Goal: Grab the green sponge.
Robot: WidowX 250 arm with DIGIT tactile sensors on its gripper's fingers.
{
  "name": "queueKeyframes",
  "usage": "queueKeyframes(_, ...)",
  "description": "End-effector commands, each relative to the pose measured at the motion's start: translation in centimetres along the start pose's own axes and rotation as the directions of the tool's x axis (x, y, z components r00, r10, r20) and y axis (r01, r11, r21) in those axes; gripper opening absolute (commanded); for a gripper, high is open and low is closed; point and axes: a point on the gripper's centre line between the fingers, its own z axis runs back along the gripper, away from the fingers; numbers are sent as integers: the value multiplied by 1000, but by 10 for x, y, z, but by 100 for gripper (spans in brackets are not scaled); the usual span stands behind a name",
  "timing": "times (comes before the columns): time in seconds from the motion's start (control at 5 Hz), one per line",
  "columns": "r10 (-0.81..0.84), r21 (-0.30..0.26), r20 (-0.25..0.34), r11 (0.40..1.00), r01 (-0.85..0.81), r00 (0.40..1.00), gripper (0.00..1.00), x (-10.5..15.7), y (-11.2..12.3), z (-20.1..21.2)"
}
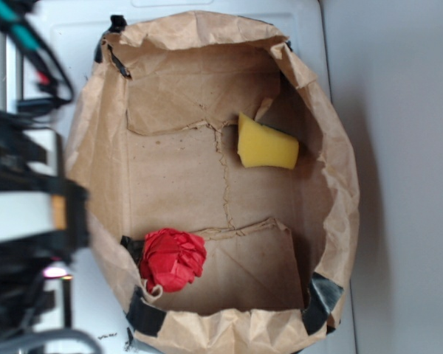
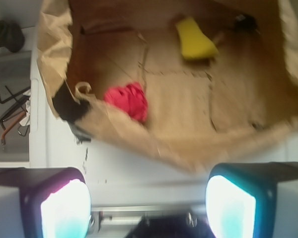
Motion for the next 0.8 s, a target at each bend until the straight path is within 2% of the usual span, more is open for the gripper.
queueKeyframes(0.0,35,2,59,999,-35,998,100,40,14,-15)
queueKeyframes(0.4,87,24,45,996,-88,995,100,70,31,-44)
queueKeyframes(0.6,112,-38,74,993,-109,991,100,83,34,-60)
